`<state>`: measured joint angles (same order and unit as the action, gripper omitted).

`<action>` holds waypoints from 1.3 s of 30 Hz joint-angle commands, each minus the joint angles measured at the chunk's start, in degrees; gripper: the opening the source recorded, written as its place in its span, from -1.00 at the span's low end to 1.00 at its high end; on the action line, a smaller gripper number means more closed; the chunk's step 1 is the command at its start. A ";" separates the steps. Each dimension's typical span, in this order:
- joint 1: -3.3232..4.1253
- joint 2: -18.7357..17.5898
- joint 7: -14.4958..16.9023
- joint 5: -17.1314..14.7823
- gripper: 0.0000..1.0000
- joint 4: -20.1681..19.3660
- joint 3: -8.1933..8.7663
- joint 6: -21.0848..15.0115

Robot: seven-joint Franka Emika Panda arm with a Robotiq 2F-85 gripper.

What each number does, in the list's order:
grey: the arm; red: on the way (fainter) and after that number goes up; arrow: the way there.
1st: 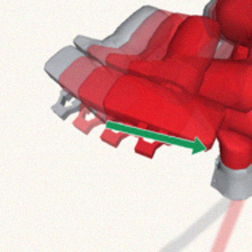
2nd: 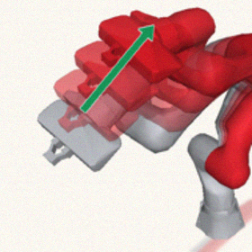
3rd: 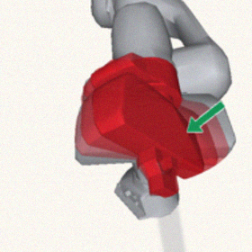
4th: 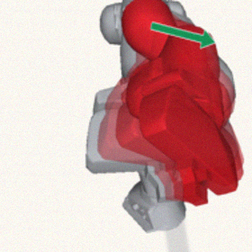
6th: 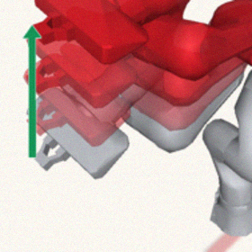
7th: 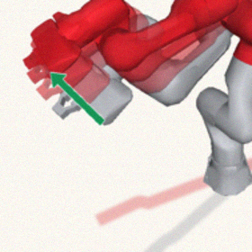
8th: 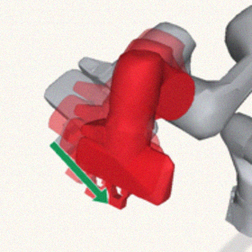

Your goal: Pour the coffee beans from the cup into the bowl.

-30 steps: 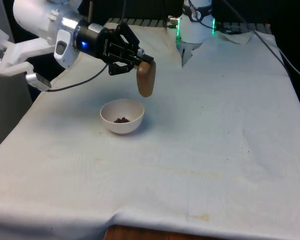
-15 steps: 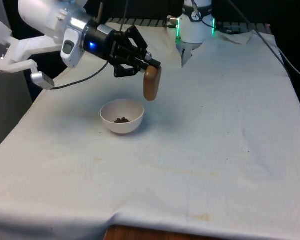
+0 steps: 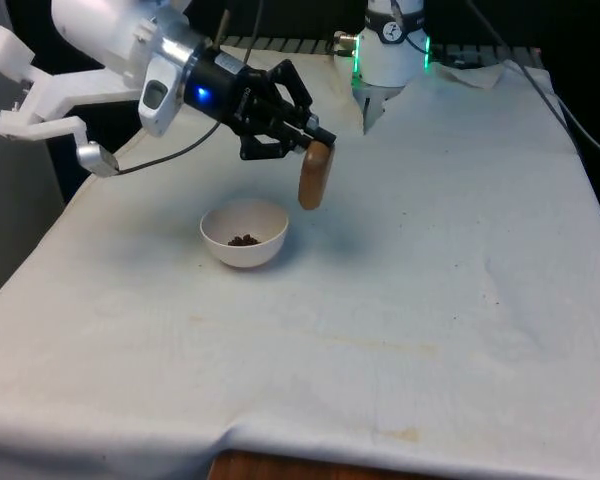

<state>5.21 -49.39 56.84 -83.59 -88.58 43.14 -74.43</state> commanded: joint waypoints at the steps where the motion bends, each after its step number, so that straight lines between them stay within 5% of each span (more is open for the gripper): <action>1: 0.23 0.11 0.17 0.29 -0.94 -0.17 0.00 -0.23; 2: 1.38 0.80 0.40 0.46 -0.94 -1.26 0.52 -1.95; 9: 2.69 1.95 1.83 2.23 -0.94 -2.64 0.11 -4.47; 10: 1.78 1.43 1.83 2.35 -0.94 -1.72 -0.57 -3.32; 11: 2.86 2.18 2.06 2.58 -0.94 -2.86 -0.06 -4.87; 16: 3.61 3.32 3.38 4.13 -0.94 -4.13 -0.69 -6.99; 17: 3.61 3.55 3.67 4.47 -0.94 -4.41 -0.80 -7.28; 18: 2.81 3.09 3.61 4.58 -0.94 -3.55 -1.43 -6.19; 19: 3.67 3.78 4.01 4.76 -0.94 -4.76 -0.86 -7.51; 21: 3.84 4.47 5.10 5.44 -0.94 -5.67 -0.97 -8.02; 25: 3.95 5.39 6.88 6.42 -0.94 -7.05 -0.92 -8.42; 26: 3.09 4.70 6.53 6.30 -0.94 -5.96 -1.49 -7.16; 27: 3.95 5.61 7.33 6.70 -0.94 -7.45 -0.92 -8.54; 34: 4.01 7.56 11.17 8.31 -0.94 -10.31 -0.97 -9.40; 35: 3.27 6.93 10.94 8.19 -0.94 -9.40 -1.49 -8.19; 36: 4.01 7.79 11.63 8.54 -0.94 -10.66 -0.97 -9.51; 39: 4.13 8.71 13.29 9.22 -0.94 -11.97 -0.97 -10.14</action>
<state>8.48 -41.25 70.02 -74.37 -99.69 41.60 -83.25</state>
